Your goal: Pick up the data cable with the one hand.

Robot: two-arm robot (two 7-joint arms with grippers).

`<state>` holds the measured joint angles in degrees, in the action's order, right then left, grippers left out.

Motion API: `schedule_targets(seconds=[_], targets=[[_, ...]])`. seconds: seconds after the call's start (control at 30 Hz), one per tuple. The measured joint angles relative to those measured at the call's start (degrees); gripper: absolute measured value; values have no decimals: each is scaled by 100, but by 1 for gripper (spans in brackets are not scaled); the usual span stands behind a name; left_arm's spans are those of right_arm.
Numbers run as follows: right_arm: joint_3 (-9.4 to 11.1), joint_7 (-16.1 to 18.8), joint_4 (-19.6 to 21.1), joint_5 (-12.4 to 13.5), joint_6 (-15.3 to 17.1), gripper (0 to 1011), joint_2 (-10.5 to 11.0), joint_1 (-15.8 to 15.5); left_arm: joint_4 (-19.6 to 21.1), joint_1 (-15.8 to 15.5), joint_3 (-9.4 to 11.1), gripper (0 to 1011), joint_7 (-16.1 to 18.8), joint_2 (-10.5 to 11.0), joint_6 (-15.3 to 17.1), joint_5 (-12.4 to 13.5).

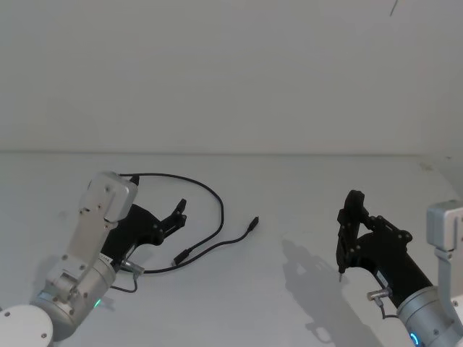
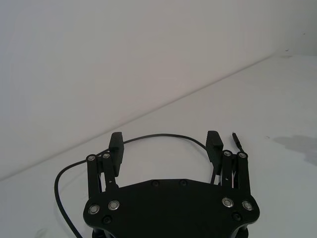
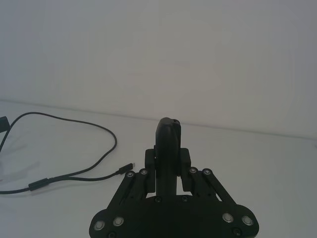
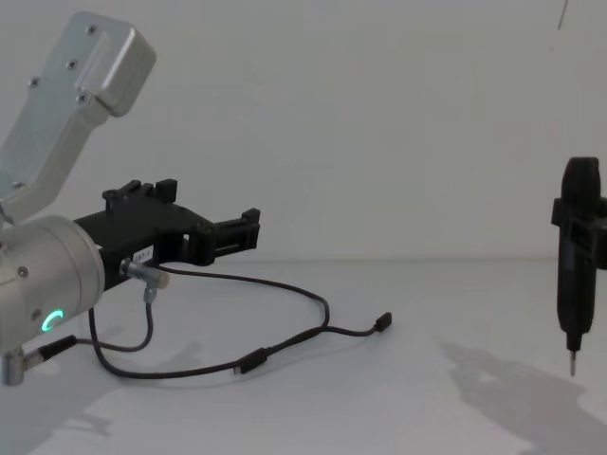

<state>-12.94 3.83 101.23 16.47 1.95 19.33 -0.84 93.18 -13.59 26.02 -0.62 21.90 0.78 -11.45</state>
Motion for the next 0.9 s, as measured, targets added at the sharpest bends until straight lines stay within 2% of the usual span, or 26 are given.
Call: schedule_targets(seconds=[0.5, 0.73, 0.9], targets=[[0, 0, 0, 0, 0, 279, 0, 0, -7, -8, 0, 1001, -13, -5, -2, -4], [0, 0, 0, -1, 0, 279, 0, 0, -88, -141, -16, 1001, -249, -40, -75, -120], [0, 0, 0, 0, 0, 279, 0, 0, -212, -313, -22, 1001, -544, -86, -117, -294]])
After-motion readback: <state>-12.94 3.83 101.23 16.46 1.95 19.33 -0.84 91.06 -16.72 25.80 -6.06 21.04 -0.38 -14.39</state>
